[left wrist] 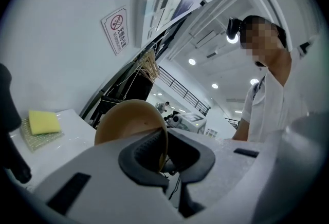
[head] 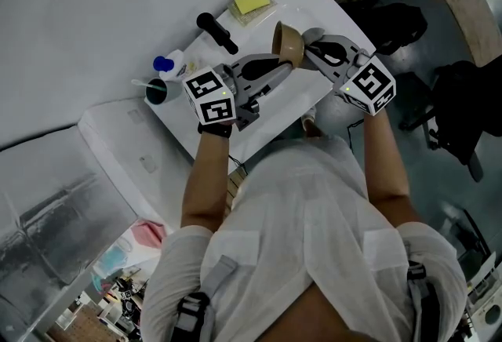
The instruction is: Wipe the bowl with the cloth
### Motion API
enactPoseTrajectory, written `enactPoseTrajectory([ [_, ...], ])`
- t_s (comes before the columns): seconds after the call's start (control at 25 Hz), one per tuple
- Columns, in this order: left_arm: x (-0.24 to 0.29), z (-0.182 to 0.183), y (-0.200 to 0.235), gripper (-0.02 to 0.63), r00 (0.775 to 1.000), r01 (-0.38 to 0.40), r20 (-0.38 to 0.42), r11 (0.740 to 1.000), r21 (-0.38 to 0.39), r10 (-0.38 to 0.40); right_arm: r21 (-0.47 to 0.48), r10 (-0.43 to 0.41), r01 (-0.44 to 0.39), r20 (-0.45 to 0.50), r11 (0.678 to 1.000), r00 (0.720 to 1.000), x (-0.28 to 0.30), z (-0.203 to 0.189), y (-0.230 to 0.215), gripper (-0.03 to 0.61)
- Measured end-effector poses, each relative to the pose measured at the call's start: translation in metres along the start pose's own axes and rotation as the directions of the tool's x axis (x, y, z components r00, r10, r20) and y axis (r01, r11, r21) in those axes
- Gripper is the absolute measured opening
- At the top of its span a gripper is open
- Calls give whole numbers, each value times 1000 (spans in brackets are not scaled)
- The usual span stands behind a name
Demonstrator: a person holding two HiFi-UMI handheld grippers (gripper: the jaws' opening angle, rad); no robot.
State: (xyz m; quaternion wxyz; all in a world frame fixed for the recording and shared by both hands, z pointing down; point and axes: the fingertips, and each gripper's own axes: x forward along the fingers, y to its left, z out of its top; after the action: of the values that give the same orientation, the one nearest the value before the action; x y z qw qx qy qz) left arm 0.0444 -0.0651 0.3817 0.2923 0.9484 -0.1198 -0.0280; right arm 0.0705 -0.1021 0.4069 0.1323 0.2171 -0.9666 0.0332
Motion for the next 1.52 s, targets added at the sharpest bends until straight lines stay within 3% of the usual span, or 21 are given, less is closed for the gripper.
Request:
enactPoseTrajectory([
  [0.2,-3,15,5,18,996,-8,83,999,-32,10,33,36,-36,-15,999,999,8,-9,8,41],
  [0.44,-7,9,21,18,996,-68,51,998,-13,69,33,99,-99,11,995,995,6,2,20,41],
  [0.56,-6,4,16,18,998,-41,41,999,-30,43,40,54,-56,35,998,998,5,8,5,41],
  [0.72,-6,3,9,20,998,-17,52,999,-35,19,46,-16,16,-4,999,1000,10,-2,-8,41],
  [0.84,-11,-7,19,18,994,-112,14,993,23,112,60,-106,110,-54,992,993,10,-18,-18,41],
  [0.92,-15,-28,30,18,977,-198,-66,976,89,205,77,-150,154,-56,985,987,8,-22,-24,41],
  [1.0,-20,-59,45,18,928,-280,-192,938,204,319,85,-166,168,-32,982,986,7,-19,-26,41],
  [1.08,-27,-94,63,18,846,-327,-314,885,331,430,93,-170,169,2,981,985,8,-13,-25,41],
  [1.16,-37,-124,79,18,763,-351,-398,843,408,510,105,-171,167,27,980,985,11,-8,-24,41],
  [1.32,-58,-170,111,18,629,-384,-488,788,482,605,121,-155,149,39,981,987,18,-5,-18,41],
  [1.52,-81,-225,150,20,475,-360,-584,751,554,658,118,-131,127,24,985,991,27,-7,-10,41],
])
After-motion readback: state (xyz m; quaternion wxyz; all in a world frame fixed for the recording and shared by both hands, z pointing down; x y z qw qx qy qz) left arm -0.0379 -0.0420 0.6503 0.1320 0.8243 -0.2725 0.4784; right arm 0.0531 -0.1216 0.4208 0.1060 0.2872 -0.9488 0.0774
